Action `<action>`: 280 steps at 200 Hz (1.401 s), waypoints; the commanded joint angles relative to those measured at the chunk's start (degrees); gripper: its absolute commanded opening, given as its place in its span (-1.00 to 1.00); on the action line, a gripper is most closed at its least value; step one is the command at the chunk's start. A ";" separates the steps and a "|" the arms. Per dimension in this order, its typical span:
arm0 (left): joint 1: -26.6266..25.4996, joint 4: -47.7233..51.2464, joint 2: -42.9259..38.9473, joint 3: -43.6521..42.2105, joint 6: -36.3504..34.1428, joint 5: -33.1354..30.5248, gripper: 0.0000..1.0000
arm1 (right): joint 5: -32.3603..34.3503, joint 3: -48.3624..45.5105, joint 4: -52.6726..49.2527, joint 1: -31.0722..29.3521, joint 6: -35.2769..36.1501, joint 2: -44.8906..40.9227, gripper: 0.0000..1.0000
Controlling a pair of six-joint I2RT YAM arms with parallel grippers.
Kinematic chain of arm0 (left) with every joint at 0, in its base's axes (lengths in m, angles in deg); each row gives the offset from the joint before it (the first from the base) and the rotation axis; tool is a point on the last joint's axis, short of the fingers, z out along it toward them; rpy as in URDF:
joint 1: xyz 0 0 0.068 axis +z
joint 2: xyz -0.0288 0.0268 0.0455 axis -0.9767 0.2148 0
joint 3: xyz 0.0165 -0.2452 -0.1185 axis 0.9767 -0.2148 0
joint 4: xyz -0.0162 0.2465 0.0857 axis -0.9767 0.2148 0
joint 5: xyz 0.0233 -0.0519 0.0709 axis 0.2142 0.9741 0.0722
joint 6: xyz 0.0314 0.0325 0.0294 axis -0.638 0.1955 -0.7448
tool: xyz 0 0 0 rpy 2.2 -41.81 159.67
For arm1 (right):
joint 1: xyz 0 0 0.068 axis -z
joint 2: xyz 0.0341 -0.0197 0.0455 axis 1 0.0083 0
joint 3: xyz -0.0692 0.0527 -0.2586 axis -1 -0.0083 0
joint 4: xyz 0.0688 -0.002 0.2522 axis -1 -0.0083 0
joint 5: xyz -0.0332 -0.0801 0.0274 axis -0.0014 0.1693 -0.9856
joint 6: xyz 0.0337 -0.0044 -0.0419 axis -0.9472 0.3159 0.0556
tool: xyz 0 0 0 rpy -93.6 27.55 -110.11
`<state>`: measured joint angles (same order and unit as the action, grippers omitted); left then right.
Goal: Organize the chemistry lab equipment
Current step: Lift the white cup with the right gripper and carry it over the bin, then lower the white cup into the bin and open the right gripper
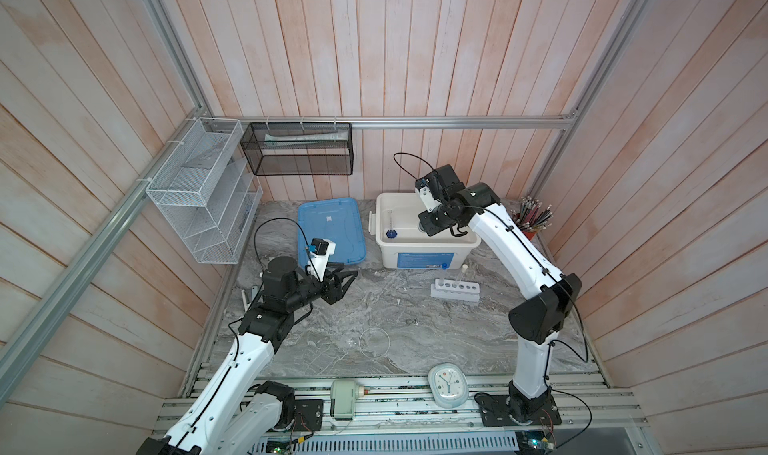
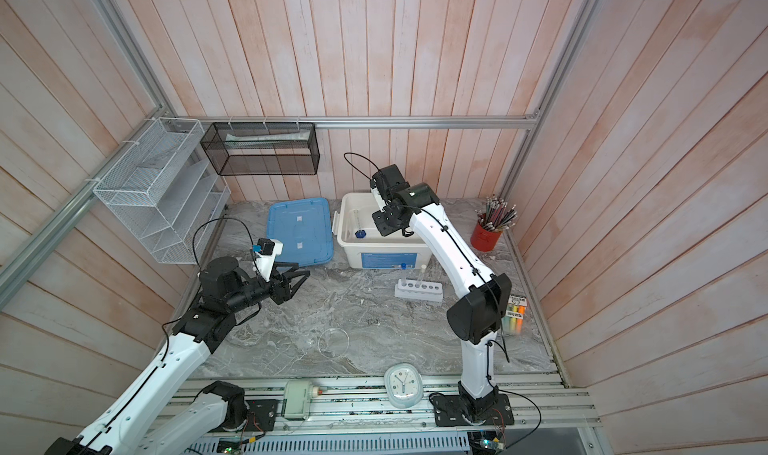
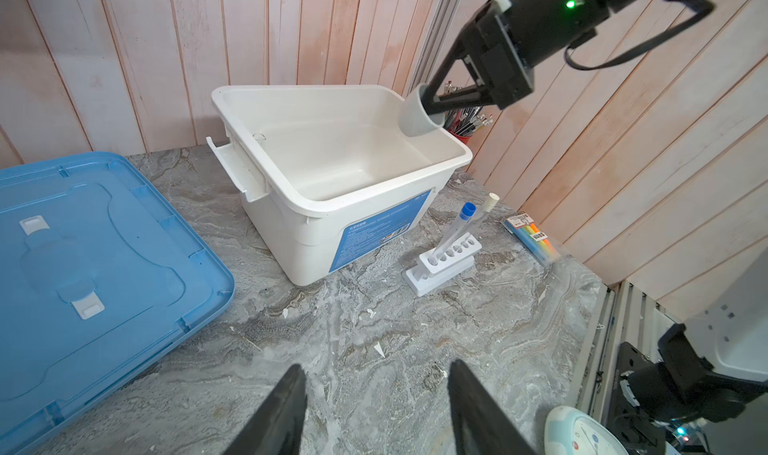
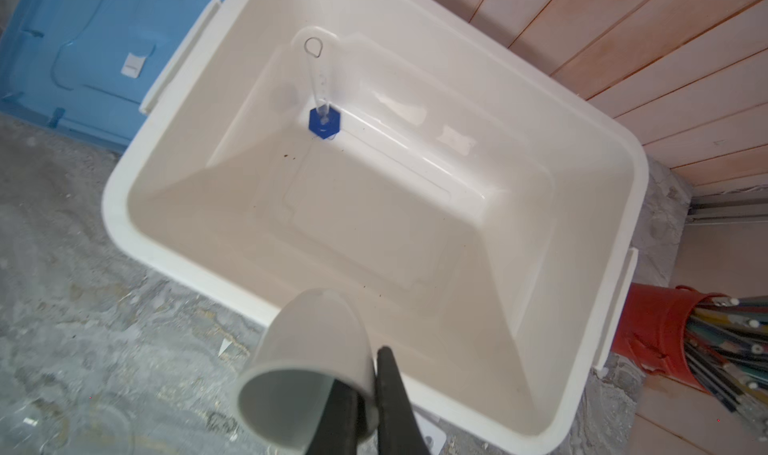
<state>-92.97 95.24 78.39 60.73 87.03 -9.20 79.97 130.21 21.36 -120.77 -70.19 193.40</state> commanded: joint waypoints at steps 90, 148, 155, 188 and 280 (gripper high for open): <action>0.26 4.35 2.31 3.00 0.62 -0.89 0.13 | -4.57 20.40 5.02 7.36 2.27 24.38 -1.00; 0.29 3.64 4.25 3.37 0.90 -0.66 0.13 | -6.08 19.95 5.43 8.70 2.00 29.16 -1.00; 0.28 3.55 4.36 3.41 0.98 -0.60 0.13 | -5.95 19.36 5.45 8.74 2.06 29.18 -1.00; 0.25 2.97 4.59 2.95 1.49 -0.42 0.13 | -5.96 16.00 5.14 9.01 2.48 27.99 -1.00; 0.18 3.15 2.41 2.15 1.76 -1.01 0.13 | -8.50 10.71 8.12 10.04 1.73 22.92 -1.00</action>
<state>-92.97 99.15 82.65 62.17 88.50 -10.40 73.17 142.10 27.85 -111.15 -68.27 219.82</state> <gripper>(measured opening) 0.564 0.088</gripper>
